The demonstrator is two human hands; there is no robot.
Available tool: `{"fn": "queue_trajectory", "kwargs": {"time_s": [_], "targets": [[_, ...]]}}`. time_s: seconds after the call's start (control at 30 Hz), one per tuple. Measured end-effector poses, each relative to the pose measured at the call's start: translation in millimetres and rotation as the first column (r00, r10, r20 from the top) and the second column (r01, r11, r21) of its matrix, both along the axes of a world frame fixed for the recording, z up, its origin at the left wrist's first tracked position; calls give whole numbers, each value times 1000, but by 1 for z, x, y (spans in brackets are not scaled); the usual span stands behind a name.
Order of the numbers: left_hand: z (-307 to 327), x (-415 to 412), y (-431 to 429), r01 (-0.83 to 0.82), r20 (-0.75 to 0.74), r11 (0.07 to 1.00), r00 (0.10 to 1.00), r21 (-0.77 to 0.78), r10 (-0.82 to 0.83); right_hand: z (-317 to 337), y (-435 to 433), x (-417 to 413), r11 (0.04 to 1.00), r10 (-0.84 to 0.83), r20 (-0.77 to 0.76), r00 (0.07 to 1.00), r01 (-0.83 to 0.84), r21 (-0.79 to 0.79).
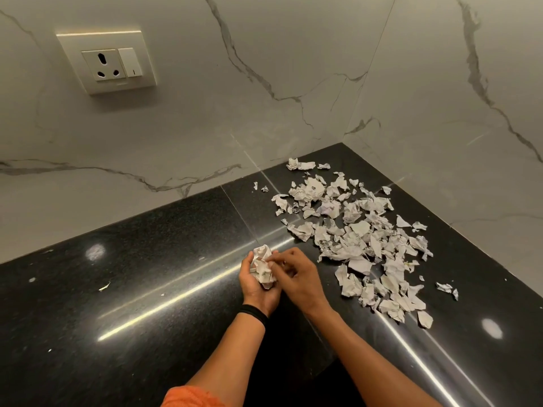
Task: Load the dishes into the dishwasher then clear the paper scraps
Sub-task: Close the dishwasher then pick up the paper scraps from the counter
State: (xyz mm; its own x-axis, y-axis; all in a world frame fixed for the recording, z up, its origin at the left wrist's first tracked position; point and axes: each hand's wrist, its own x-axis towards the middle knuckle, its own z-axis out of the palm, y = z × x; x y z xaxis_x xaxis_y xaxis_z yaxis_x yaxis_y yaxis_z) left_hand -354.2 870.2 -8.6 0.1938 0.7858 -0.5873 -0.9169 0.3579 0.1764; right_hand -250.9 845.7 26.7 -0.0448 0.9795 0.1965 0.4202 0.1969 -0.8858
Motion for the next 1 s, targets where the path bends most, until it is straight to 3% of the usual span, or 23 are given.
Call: {"fn": "queue_trajectory", "kwargs": {"time_s": [0.07,0.13,0.27,0.33,0.43,0.53,0.6,0.7,0.8,0.93,1.0], "targets": [[-2,-4,2,-10,-6,1000,1000,-11,10,3,10,10,997,-83,-9,996,83,3],[-2,-7,2,1,-3,1000,1000,-21,-1,-4,22,23,992,-115,117,986,121,-41],[-1,-9,3,-9,-5,999,1000,-41,8,-32,33,43,993,80,515,853,-23,-116],[-2,-10,5,-25,0,999,1000,-47,25,-44,31,44,992,119,606,787,-73,-100],[-2,-12,7,-53,-8,998,999,-45,53,-51,29,43,997,77,646,759,-47,-64],[-3,-11,12,-49,-32,997,998,-55,47,-50,29,45,997,57,642,765,-16,-69],[-2,-10,15,-41,-38,998,999,-47,39,-42,30,46,997,21,579,815,29,-77],[0,-5,18,-12,-65,1000,998,-25,11,-16,33,39,993,-79,328,941,104,-58],[1,0,21,25,-80,1000,996,-10,-25,12,35,19,999,-38,120,992,41,-20],[5,7,26,-2,-36,1000,999,10,2,8,36,0,997,69,265,962,-62,-34],[6,6,30,-10,-12,1000,1000,15,10,4,38,-3,996,86,235,968,-80,-34]]}}
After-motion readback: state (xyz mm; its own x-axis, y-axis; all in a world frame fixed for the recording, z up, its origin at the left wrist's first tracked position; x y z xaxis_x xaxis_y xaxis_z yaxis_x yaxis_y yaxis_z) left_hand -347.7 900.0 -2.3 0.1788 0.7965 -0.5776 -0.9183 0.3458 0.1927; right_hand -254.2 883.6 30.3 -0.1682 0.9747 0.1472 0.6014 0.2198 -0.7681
